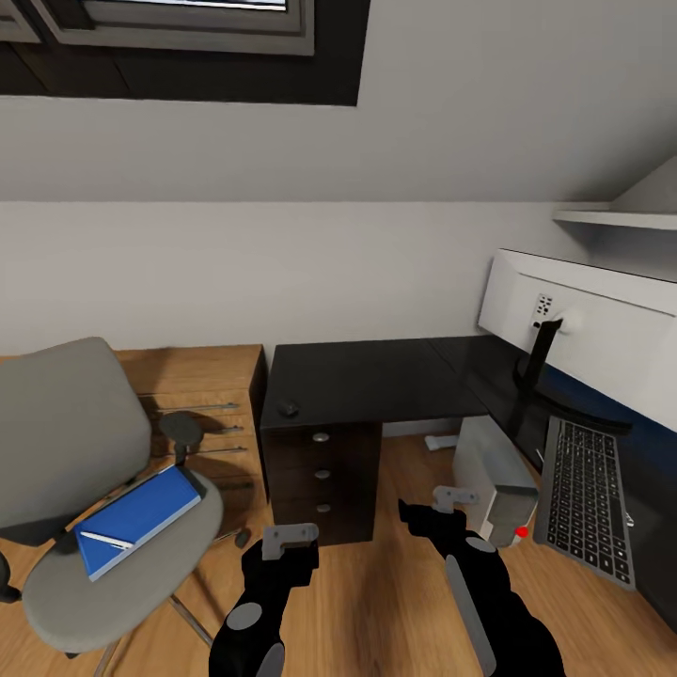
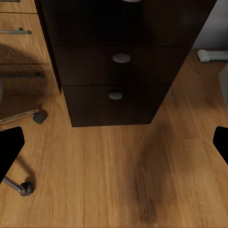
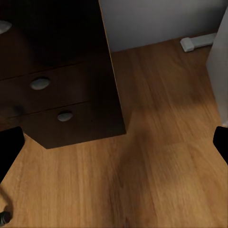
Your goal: In the bedroom, organize the workspace by keeping the computer under the desk, ensuring the monitor is on the desk, placing the keyboard on the desk next to the monitor, placing the mouse on the desk next to the keyboard, moving the folder from the swivel chair onto the desk next to the mouse, stacking the notebook on top of the folder with the pen on top of the notebook, and positioning the swivel chair next to the desk.
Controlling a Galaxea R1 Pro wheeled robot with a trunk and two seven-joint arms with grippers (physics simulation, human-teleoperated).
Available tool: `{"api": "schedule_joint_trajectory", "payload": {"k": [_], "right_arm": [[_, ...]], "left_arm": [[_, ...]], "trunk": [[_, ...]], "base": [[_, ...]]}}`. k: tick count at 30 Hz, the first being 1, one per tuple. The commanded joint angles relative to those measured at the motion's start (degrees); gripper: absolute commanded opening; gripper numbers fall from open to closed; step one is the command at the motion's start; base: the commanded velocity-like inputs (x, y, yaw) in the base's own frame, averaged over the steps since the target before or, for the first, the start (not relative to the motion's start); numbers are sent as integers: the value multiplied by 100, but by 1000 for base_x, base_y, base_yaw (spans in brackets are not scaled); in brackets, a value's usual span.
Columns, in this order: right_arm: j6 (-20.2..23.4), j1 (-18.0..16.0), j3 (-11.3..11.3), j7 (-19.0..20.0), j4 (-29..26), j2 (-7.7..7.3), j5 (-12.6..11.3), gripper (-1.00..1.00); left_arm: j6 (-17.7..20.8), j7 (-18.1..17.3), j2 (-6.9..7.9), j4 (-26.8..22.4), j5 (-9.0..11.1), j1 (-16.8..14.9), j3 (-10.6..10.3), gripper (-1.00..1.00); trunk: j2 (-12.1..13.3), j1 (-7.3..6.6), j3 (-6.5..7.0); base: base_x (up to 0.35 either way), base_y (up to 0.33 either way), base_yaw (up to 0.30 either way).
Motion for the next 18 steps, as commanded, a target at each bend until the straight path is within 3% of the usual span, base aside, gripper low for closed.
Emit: {"api": "schedule_joint_trajectory", "payload": {"k": [1, 10, 18], "right_arm": [[22, -4, 10, -54, -7, -1, -60, 100], [10, -4, 14, -40, 94, 2, -61, 100], [-65, -4, 46, -26, 392, 20, -103, 100]], "left_arm": [[12, 55, 0, -6, 58, -5, -10, 100], [12, 58, 3, -2, 58, -5, -10, 100], [12, 57, 3, -2, 58, -5, -10, 100]], "trunk": [[-4, 0, -6], [-4, 0, 10], [-4, 0, 48]], "base": [[0, 0, 0], [0, 0, -48], [0, 0, -199]]}}
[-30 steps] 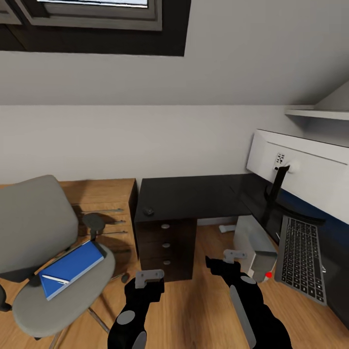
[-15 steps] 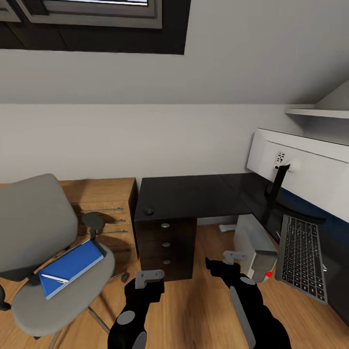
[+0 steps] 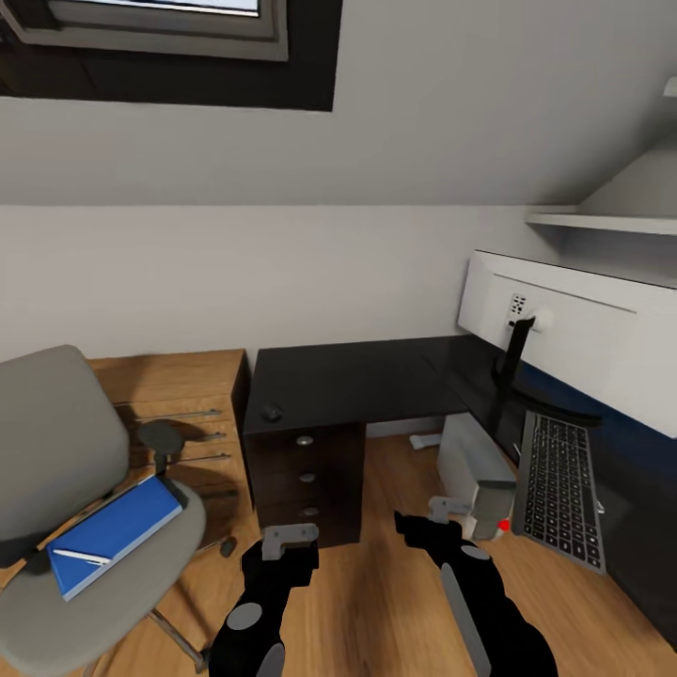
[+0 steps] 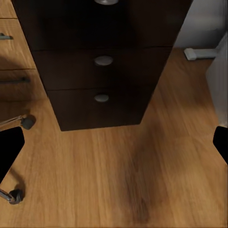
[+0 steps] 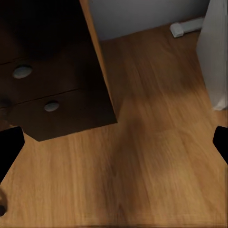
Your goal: In the bedroom, organize the workspace by keeping the computer under the desk, ensuring the monitor is on the desk, placing the keyboard on the desk next to the monitor, placing the mouse on the desk next to the keyboard, moving the folder from the swivel chair onto the desk next to the mouse, stacking the notebook on top of the folder with the pen on top of the notebook, and positioning the swivel chair next to the desk.
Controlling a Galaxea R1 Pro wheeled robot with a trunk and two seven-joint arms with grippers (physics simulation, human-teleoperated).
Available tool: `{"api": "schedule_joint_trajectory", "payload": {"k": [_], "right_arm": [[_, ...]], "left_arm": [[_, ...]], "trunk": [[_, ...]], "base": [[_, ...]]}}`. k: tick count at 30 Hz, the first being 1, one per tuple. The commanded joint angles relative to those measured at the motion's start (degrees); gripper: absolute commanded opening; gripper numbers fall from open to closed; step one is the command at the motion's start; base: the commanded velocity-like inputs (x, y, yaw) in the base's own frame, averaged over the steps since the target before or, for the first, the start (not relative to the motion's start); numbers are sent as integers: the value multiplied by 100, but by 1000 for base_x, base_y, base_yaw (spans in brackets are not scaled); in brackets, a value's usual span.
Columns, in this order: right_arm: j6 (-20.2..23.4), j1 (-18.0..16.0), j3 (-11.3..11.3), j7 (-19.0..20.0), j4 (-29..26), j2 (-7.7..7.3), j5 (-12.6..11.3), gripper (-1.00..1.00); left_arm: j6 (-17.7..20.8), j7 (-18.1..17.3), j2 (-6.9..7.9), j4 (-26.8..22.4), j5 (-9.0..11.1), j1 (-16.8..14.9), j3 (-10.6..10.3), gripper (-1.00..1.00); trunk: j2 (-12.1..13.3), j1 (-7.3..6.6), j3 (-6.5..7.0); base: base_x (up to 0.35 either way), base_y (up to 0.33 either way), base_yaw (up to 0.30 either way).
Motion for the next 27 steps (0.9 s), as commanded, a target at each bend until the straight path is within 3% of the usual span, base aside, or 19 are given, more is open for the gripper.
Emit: {"api": "schedule_joint_trajectory", "payload": {"k": [1, 7, 20, 27], "right_arm": [[-13, -4, 12, -53, 23, 3, -83, 100], [-282, -4, 19, -52, 243, 26, -292, 100], [-614, -4, 73, -39, 619, 30, -341, 100], [-703, -4, 283, -34, 667, 30, -347, 100]], "left_arm": [[12, 55, 2, -9, 58, -4, -8, 100], [12, 55, 2, -11, 58, -4, -8, 100], [10, 55, 2, -11, 58, -4, -8, 100], [12, 55, 2, -11, 58, -4, -8, 100]], "trunk": [[-4, 0, -1], [-4, 0, 31], [-4, 0, 100], [-4, 0, 111]], "base": [[0, 0, -232], [0, 0, -237], [0, 0, -232], [0, 0, -70]]}}
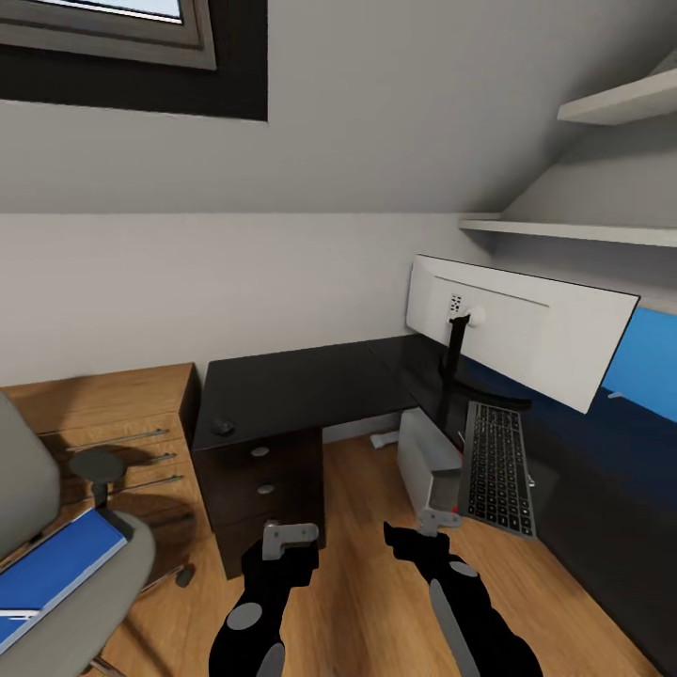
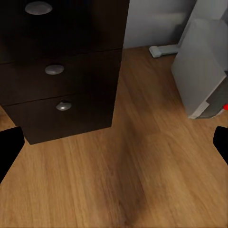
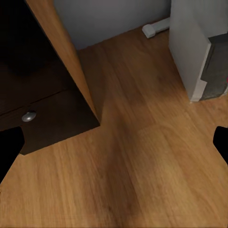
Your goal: In the bedroom, organize the workspace by keeping the computer under the desk, ensuring the monitor is on the desk, placing the keyboard on the desk next to the monitor, placing the mouse on the desk next to the keyboard, moving the folder from the swivel chair onto the desk next to the mouse, stacking the notebook on top of the folder with the pen on top of the notebook, and positioning the swivel chair next to the desk.
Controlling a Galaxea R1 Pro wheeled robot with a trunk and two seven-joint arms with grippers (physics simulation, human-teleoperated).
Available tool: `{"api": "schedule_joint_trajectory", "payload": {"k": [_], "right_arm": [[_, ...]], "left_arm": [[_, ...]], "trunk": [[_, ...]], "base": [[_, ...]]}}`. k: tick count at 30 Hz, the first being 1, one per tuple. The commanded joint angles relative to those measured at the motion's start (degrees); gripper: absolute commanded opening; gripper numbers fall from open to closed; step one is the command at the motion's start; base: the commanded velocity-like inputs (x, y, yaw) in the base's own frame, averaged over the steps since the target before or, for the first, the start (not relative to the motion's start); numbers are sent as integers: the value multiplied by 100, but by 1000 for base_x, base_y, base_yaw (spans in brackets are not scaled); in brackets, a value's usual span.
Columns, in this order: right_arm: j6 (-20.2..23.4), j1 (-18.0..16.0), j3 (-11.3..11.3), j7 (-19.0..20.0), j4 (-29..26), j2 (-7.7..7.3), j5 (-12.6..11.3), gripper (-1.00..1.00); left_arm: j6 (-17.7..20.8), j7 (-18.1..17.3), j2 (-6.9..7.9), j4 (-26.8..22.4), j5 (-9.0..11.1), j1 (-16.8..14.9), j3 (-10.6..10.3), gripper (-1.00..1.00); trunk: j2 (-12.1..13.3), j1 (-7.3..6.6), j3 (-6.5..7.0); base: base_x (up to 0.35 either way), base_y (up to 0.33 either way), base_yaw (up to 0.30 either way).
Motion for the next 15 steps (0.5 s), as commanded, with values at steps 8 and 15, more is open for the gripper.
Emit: {"api": "schedule_joint_trajectory", "payload": {"k": [8, 15], "right_arm": [[-70, -3, 78, 17, -12, -11, -104, 100], [-72, -3, 85, 21, -8, -6, -108, 100]], "left_arm": [[12, 55, 2, -7, 55, -5, -10, 100], [12, 55, 2, -7, 57, -5, -10, 100]], "trunk": [[-4, 0, -6], [-4, 0, -6]], "base": [[0, 0, -2], [0, 0, 0]]}}
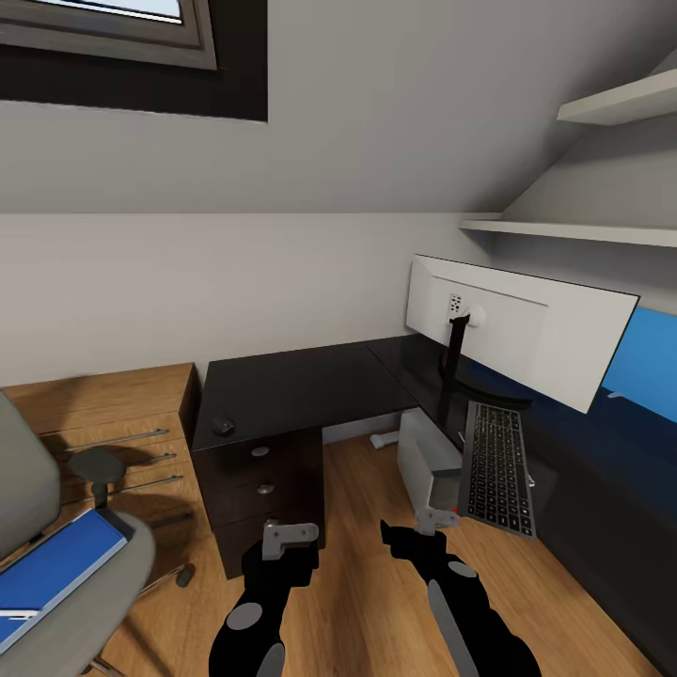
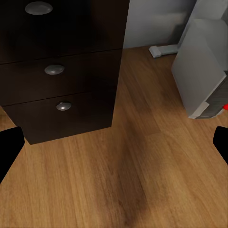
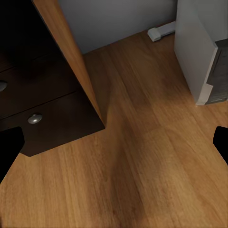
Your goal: In the bedroom, organize the workspace by keeping the computer under the desk, ensuring the monitor is on the desk, placing the keyboard on the desk next to the monitor, placing the mouse on the desk next to the keyboard, moving the folder from the swivel chair onto the desk next to the mouse, stacking the notebook on top of the folder with the pen on top of the notebook, and positioning the swivel chair next to the desk.
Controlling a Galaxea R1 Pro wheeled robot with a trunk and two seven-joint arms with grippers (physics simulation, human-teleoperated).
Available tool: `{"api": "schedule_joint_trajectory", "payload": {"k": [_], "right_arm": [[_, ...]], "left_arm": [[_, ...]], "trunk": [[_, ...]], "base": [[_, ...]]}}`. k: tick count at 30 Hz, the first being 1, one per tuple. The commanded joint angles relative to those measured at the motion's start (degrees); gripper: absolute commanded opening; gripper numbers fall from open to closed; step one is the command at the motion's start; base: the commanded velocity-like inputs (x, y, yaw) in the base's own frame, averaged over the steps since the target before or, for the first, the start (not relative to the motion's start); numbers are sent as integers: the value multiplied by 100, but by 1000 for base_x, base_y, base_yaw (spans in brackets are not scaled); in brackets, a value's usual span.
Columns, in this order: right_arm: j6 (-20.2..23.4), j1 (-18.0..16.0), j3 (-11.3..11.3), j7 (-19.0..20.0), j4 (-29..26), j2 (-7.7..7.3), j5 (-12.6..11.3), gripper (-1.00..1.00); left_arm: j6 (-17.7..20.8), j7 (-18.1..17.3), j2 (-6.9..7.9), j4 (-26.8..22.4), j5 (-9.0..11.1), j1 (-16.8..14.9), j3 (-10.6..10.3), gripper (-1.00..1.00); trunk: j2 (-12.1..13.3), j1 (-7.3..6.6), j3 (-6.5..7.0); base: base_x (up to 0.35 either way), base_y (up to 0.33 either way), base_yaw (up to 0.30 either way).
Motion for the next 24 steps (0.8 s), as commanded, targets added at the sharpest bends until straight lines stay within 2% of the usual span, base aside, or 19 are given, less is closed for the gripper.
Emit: {"api": "schedule_joint_trajectory", "payload": {"k": [1, 17, 19, 20, 24], "right_arm": [[23, -3, 15, -51, -8, -1, -59, 100], [22, -3, 24, -49, -11, -5, -63, 100], [22, -3, 67, -49, -32, -6, -56, 100], [22, -3, 198, -55, -55, -13, -46, 100], [19, -3, 278, -60, -64, -15, -34, 100]], "left_arm": [[12, 55, 2, -7, 58, -5, -10, 100], [12, 53, 8, 6, 57, -5, -2, 100], [12, 50, 13, 19, 58, -5, 2, 100], [12, 51, 17, 25, 53, -5, 9, 100], [12, 48, 19, 28, 50, -5, 8, 100]], "trunk": [[-4, 0, -6], [-4, 0, -6], [-4, 0, -6], [-4, 0, -6], [-4, 0, -6]], "base": [[0, 0, 0], [0, 0, -10], [0, 0, -144], [0, 0, -230], [0, 0, -241]]}}
